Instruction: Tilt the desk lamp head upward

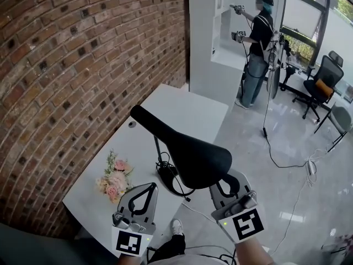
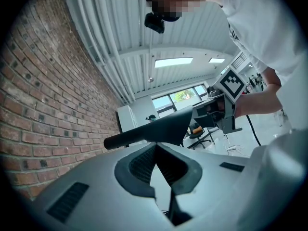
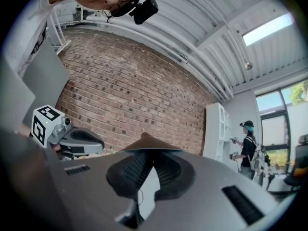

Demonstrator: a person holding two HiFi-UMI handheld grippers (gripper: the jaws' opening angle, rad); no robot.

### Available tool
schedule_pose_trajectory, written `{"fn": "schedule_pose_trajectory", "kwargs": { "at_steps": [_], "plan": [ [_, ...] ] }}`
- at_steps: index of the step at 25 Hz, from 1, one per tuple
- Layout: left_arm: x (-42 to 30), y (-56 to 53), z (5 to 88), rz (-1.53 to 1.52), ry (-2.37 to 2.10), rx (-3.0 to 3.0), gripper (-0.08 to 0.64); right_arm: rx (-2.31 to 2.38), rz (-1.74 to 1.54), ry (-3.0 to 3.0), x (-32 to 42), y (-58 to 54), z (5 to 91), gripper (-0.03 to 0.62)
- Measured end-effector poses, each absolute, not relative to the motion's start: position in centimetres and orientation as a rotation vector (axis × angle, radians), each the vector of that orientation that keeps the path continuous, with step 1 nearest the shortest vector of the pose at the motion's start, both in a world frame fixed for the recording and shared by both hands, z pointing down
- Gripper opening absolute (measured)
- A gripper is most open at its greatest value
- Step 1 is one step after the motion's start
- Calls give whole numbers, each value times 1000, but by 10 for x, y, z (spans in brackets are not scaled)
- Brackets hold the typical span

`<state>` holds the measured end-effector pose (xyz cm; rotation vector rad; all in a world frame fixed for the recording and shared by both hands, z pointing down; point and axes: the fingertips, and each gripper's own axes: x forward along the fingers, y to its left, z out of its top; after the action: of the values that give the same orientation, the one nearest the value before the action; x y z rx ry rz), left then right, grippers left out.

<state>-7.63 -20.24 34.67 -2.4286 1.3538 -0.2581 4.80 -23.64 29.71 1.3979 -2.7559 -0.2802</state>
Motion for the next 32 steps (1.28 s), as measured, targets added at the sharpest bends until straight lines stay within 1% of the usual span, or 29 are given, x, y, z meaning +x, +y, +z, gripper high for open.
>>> {"fn": "schedule_pose_trajectory", "kwargs": {
  "at_steps": [15,26,32],
  "plan": [
    [-75,-201,319,-259,1293,-2420,8,1332,-364,-2745,39,-237,276,17],
    [-82,-194,314,-157,1361,-2443,8,1325,-412,-2716,38,-234,272,17],
    [-77,-185,307,-189,1317,-2410,8,1350,-436,-2708,43,-227,273,17]
  ]
}}
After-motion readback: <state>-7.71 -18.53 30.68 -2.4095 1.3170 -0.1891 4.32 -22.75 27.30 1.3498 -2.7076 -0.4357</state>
